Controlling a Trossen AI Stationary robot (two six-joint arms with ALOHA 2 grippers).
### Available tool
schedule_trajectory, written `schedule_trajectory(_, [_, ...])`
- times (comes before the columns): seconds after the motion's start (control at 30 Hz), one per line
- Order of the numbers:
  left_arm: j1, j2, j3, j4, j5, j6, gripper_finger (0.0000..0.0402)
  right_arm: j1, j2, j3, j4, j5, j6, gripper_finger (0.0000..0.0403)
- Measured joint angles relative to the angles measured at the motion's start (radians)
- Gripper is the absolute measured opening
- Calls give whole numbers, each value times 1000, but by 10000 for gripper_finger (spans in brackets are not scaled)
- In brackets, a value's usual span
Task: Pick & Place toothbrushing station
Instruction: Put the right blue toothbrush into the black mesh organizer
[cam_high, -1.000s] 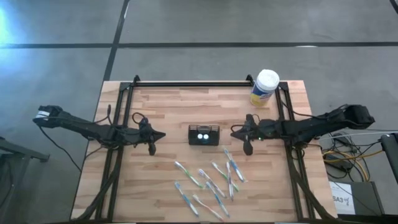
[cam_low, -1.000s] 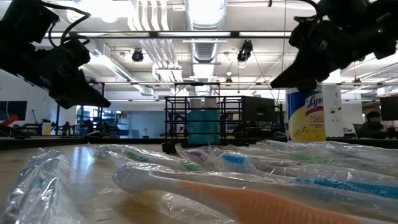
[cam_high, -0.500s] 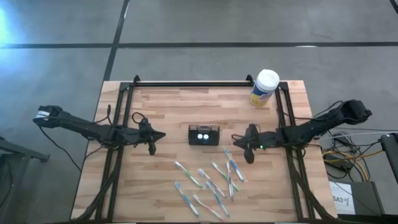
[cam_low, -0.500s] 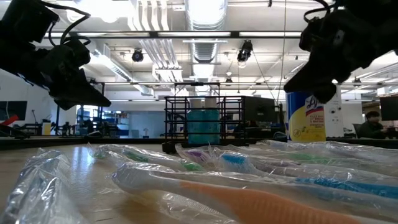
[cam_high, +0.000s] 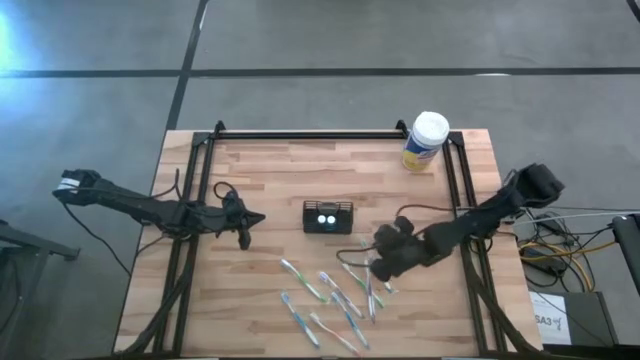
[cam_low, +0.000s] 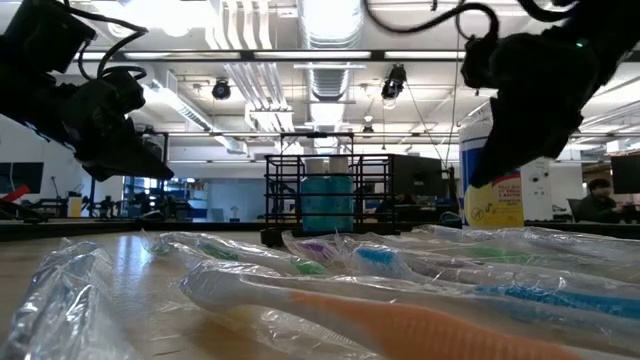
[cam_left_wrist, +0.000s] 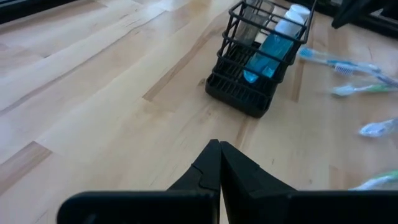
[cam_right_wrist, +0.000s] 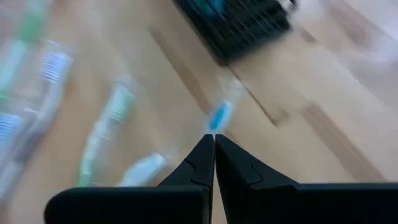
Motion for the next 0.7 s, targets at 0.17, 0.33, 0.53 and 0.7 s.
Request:
schedule_trajectory(0.17, [0,0,0,-8,1,25,3,-2,132,181,-219,-21,-6,13])
schedule_trajectory(0.33, [0,0,0,-8,-1,64,3,-25,197,260,-235,-137,-75,13])
schedule_trajectory(0.53, [0,0,0,-12,-2,67,3,-56,215,258,-225,-188,-109,16])
schedule_trajectory(0.7, [0,2,0,-14,-2,68,3,-101,172,175,-196,-236,-97,58])
